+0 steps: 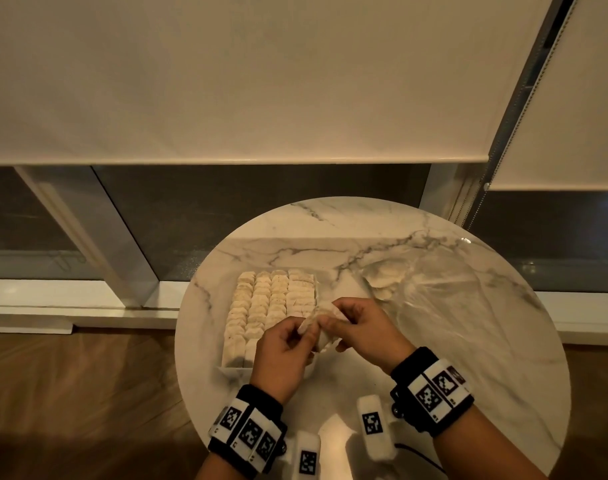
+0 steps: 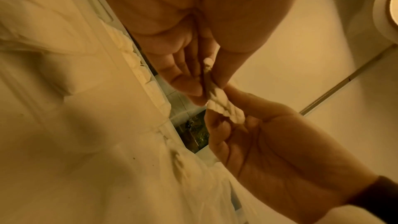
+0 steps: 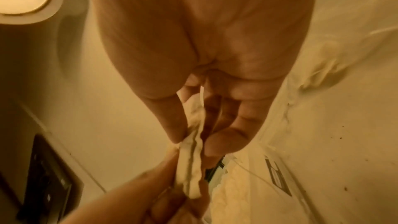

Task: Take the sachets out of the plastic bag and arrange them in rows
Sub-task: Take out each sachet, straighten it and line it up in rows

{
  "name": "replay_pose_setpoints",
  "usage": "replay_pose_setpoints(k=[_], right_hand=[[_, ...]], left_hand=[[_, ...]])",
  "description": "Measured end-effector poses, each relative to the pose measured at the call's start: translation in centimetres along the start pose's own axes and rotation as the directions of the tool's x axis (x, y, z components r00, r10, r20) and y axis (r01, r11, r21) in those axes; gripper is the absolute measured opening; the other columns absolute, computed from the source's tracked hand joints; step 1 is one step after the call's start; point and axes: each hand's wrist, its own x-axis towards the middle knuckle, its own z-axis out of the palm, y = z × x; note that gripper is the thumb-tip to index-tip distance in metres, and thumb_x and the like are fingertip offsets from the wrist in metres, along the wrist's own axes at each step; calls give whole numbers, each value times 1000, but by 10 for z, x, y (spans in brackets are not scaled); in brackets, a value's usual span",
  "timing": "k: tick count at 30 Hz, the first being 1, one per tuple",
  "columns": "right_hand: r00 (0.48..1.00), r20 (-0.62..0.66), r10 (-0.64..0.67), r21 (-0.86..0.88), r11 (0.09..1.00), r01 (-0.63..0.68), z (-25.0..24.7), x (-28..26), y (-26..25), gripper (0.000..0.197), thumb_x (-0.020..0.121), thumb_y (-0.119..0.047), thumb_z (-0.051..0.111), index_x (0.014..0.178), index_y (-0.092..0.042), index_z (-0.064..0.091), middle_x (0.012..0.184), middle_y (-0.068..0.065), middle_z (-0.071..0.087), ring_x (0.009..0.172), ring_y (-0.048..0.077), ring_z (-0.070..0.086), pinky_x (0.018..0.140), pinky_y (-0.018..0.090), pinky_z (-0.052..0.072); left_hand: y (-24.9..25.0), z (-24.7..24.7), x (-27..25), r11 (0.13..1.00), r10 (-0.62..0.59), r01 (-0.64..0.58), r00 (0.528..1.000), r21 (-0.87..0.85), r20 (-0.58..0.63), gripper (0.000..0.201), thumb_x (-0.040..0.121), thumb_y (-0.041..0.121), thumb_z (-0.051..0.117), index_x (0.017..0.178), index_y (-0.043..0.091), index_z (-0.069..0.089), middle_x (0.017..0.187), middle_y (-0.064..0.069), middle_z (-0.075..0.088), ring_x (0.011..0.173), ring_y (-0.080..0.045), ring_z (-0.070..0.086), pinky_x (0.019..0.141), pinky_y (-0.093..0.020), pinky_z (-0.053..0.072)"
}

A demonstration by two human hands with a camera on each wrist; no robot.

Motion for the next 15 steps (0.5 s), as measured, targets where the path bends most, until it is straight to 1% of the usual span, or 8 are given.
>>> replay_pose_setpoints(k=[3, 5, 6, 8, 10, 11, 13, 15], right_hand=[[1000, -3, -17, -100, 995, 17, 8, 8, 3, 9, 95, -13, 67, 92, -7, 73, 80, 6, 74, 68, 11, 66, 57, 25, 52], [1000, -15, -17, -144, 989, 15, 8, 14, 4, 9, 94, -17, 68, 89, -11, 73, 82, 7, 75, 69, 11, 66, 57, 26, 52], [999, -31, -22, -168, 986, 17, 7, 18, 5, 9, 94, -18, 68, 88, -14, 73, 83, 6, 75, 69, 12, 66, 57, 27, 52], [997, -60, -47, -217, 976, 33, 6, 25, 7, 8, 93, -21, 69, 87, -18, 73, 83, 3, 75, 74, 13, 69, 64, 33, 57], [996, -56, -74, -324, 945, 52, 8, 34, 8, 7, 90, -21, 69, 86, -20, 74, 83, -2, 75, 81, 14, 70, 75, 36, 59], [996, -37, -78, -412, 910, 56, 11, 37, 6, 7, 89, -19, 68, 86, -21, 74, 84, -4, 75, 82, 12, 69, 76, 34, 57], [997, 29, -66, -579, 812, 71, 18, 44, 1, 9, 88, -17, 66, 87, -21, 74, 88, -5, 74, 83, 11, 66, 72, 26, 51], [994, 112, -16, -688, 720, 89, 25, 51, -3, 15, 87, -14, 63, 92, -21, 75, 94, -2, 74, 85, 12, 64, 69, 21, 44]], left_hand=[[-1, -7, 0, 999, 8, -6, 999, 54, -34, 14, 94, 14, 65, 83, 15, 73, 72, -3, 72, 68, -14, 68, 61, -27, 55], [-6, -15, 2, 975, 56, -39, 996, 217, -73, 14, 94, 25, 66, 83, 20, 73, 71, 4, 72, 68, -7, 67, 62, -20, 52], [-9, -19, 2, 936, 96, -67, 993, 347, -68, 16, 94, 30, 64, 83, 23, 72, 72, 8, 71, 69, -3, 65, 63, -19, 50], [-13, -25, 2, 795, 153, -122, 988, 594, -2, 21, 95, 37, 58, 83, 26, 70, 76, 10, 69, 72, -4, 63, 66, -24, 49], [-14, -24, 0, 620, 145, -156, 986, 769, 83, 33, 97, 44, 49, 81, 23, 69, 78, 6, 69, 75, -14, 63, 68, -31, 47], [-15, -22, -2, 534, 123, -162, 986, 830, 113, 38, 97, 47, 43, 83, 22, 69, 81, 4, 70, 78, -17, 64, 71, -32, 47], [-19, -17, -7, 393, 58, -168, 986, 904, 158, 47, 98, 50, 31, 94, 24, 70, 90, 4, 71, 85, -18, 63, 82, -35, 46], [-22, -15, -10, 299, -15, -162, 984, 940, 175, 53, 99, 51, 22, 96, 25, 69, 96, 5, 70, 91, -17, 60, 90, -38, 42]])
